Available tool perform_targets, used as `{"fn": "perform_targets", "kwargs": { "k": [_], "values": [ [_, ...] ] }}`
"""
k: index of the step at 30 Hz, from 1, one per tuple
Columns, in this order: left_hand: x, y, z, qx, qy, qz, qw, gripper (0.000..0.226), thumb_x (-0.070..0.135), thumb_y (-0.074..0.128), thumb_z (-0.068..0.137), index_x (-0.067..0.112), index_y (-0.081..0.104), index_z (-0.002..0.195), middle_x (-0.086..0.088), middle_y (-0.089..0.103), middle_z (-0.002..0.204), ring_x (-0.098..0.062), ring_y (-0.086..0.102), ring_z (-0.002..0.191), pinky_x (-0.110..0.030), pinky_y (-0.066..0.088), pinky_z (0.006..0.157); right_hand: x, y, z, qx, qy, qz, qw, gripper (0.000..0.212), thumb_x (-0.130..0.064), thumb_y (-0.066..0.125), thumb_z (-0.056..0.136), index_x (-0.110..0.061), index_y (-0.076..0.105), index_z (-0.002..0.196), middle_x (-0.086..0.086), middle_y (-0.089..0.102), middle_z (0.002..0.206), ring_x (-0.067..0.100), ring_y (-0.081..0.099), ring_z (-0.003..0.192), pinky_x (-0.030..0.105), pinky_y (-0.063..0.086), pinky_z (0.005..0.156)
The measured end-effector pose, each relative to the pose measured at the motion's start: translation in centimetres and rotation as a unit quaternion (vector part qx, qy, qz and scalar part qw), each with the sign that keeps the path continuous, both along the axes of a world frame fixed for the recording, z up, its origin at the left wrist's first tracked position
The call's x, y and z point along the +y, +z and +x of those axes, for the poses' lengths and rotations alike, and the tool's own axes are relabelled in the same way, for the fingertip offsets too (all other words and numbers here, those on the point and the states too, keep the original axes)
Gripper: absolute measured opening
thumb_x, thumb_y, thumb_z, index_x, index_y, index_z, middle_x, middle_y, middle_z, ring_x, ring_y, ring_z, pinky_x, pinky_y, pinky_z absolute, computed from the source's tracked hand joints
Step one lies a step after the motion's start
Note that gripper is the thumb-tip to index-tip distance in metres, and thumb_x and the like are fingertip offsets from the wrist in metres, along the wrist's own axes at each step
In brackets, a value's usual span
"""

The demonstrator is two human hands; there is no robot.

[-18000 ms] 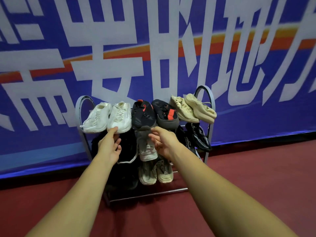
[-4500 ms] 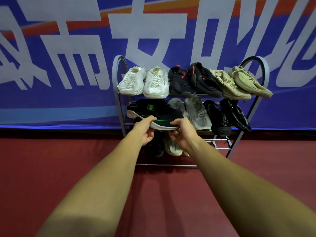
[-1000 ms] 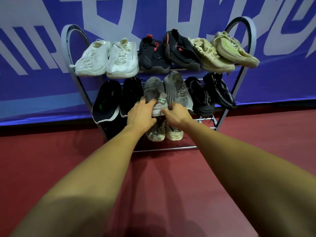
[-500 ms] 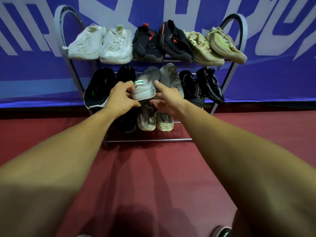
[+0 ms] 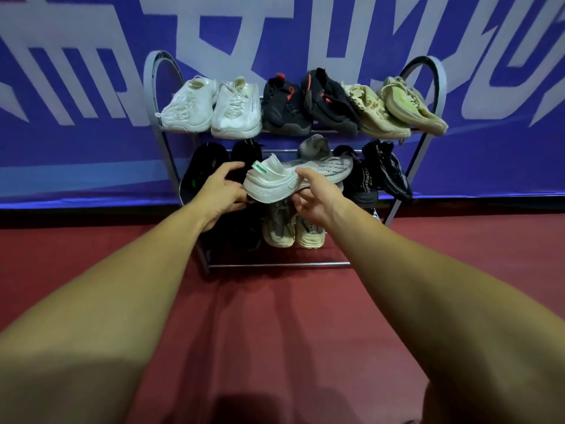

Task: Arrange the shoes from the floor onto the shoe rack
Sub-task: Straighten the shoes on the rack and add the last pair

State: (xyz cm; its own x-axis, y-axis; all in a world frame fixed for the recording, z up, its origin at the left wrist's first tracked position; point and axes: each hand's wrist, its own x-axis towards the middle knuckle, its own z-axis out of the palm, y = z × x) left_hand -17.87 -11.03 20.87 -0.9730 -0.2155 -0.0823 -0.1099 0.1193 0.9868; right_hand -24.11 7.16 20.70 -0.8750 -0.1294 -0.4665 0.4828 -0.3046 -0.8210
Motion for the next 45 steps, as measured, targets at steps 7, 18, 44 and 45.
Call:
{"fn": "perform_targets", "kwargs": {
  "k": [7, 18, 44, 45],
  "values": [
    [2.2, 1.5, -1.0, -0.072, -0.003, 0.212, 0.975, 0.032, 0.022, 0.075, 0.082, 0.017, 0.066, 0.112, -0.006, 0.074, 0.104, -0.022, 0.069, 0.099, -0.036, 0.058, 0.08, -0.2, 0.9, 0.7, -0.001, -0.03, -0.056, 0.998, 0.033, -0.026, 0.081, 0.079, -0.011, 0.066, 0.105, 0.008, 0.067, 0.105, 0.018, 0.06, 0.089, 0.021, 0.052, 0.067],
    [0.9, 0.9, -2.6, -0.023, 0.177, 0.29, 0.94, 0.014, 0.017, 0.073, 0.074, 0.018, 0.07, 0.087, 0.0, 0.069, 0.08, -0.012, 0.063, 0.07, -0.023, 0.048, 0.057, 0.9, 1.2, 0.6, -0.038, -0.182, -0.043, 0.982, 0.04, -0.038, 0.071, 0.085, -0.014, 0.057, 0.113, 0.006, 0.063, 0.116, 0.024, 0.067, 0.101, 0.025, 0.05, 0.052],
    [2.0, -0.4, -5.6, -0.068, 0.162, 0.355, 0.918, 0.037, 0.018, 0.079, 0.08, 0.013, 0.059, 0.111, -0.015, 0.06, 0.116, -0.024, 0.064, 0.09, -0.026, 0.057, 0.06, 2.7, 1.7, 1.0, 0.044, -0.023, 0.028, 0.998, 0.019, -0.011, 0.057, 0.072, -0.003, 0.06, 0.089, -0.003, 0.045, 0.037, 0.011, 0.045, 0.027, 0.031, 0.049, 0.073],
    [2.2, -0.4, -5.7, -0.069, 0.159, 0.36, 0.917, 0.041, 0.018, 0.08, 0.079, 0.013, 0.058, 0.113, -0.016, 0.059, 0.117, -0.027, 0.065, 0.093, -0.03, 0.059, 0.067, 2.8, 1.9, 1.3, 0.049, -0.012, 0.03, 0.998, 0.014, -0.012, 0.056, 0.074, -0.004, 0.058, 0.085, -0.004, 0.041, 0.034, 0.01, 0.041, 0.025, 0.031, 0.044, 0.071]
  ]
}}
